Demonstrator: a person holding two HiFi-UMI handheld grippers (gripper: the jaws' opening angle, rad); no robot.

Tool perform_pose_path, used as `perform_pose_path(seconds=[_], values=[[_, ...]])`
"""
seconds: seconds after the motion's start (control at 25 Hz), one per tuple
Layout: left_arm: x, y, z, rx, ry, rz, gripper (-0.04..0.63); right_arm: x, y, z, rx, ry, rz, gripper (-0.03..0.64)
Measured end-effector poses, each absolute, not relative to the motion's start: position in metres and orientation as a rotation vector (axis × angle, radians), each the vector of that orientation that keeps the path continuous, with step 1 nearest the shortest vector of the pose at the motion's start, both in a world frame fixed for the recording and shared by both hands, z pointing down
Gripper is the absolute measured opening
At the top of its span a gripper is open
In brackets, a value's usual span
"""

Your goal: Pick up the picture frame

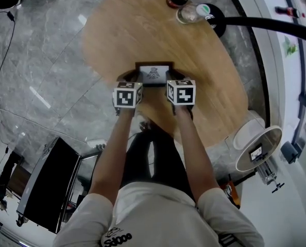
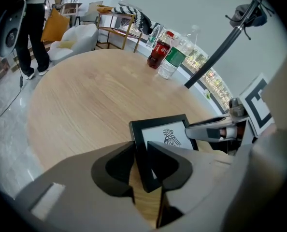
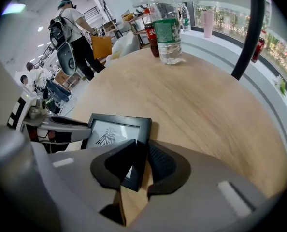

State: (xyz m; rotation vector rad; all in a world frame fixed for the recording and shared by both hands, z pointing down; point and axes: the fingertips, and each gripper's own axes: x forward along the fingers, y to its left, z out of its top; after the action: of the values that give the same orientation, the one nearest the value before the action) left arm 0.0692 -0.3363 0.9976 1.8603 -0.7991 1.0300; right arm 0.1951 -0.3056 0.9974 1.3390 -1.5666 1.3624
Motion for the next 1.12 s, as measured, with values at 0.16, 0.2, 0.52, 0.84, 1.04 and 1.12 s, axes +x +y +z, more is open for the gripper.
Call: perform_pose_path(seconds=[0.16,0.2,0.52,0.84,1.04,1.12], values=[[0.067,-0.338,0.984,1.883,-0.819,1.02,0.094,0.193,-0.306,0.987,1.347,-1.578,1.356,0.084],[0.066,-0.337,0.978,1.886,-0.827,1.012,0.092,0.192,-0.306,0.982,1.351,-1.585,1.352,0.084],[0.037,-0.338,0.914,1.917,-0.946,0.901,0.089,0.166,-0.313,0.919,1.359,-1.685,1.265,0.083],[0.0,-0.322,0.844,1.935,-1.046,0.8,0.086,0.13,-0.306,0.842,1.383,-1.772,1.144,0.083],[-0.023,-0.32,0.791,1.978,-1.11,0.71,0.084,0.109,-0.307,0.787,1.406,-1.83,1.063,0.083],[-0.034,-0.318,0.768,1.996,-1.139,0.676,0.084,0.098,-0.306,0.762,1.407,-1.861,1.022,0.083]])
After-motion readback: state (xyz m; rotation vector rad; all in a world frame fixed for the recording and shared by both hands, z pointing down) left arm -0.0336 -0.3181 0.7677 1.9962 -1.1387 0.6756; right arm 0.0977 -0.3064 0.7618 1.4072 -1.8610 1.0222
